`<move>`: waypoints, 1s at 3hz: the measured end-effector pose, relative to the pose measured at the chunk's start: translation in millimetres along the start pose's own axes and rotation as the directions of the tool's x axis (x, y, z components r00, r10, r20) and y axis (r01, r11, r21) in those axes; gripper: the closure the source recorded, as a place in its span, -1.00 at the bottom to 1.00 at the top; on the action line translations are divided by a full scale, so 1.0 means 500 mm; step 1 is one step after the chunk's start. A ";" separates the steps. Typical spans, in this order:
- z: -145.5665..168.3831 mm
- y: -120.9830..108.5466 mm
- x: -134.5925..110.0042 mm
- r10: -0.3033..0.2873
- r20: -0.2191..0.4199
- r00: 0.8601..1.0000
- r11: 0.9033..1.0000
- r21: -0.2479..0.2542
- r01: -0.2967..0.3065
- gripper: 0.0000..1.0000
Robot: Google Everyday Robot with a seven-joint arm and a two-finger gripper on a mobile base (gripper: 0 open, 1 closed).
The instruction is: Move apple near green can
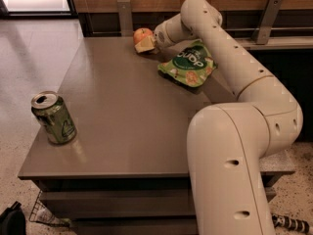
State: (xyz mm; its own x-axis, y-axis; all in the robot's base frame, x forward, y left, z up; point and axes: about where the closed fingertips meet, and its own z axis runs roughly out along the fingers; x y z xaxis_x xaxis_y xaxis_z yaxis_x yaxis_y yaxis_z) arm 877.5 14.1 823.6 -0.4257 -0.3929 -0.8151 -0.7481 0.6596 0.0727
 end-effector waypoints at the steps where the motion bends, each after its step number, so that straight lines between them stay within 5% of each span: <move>1: 0.006 0.003 0.002 0.000 -0.003 1.000 1.000 -0.004 0.000 0.99; 2: 0.011 0.006 0.004 0.000 -0.005 1.000 1.000 -0.007 -0.001 0.95; 3: 0.016 0.008 0.006 0.001 -0.007 1.000 1.000 -0.010 -0.001 0.34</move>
Offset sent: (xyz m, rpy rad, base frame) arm 0.0000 0.0022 -0.0022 -0.0002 0.0030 0.0027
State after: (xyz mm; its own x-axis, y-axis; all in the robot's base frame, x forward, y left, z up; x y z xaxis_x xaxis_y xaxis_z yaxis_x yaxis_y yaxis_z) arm 877.4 20.9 817.0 -0.4299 -0.3970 -0.8109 -0.7528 0.6534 0.0791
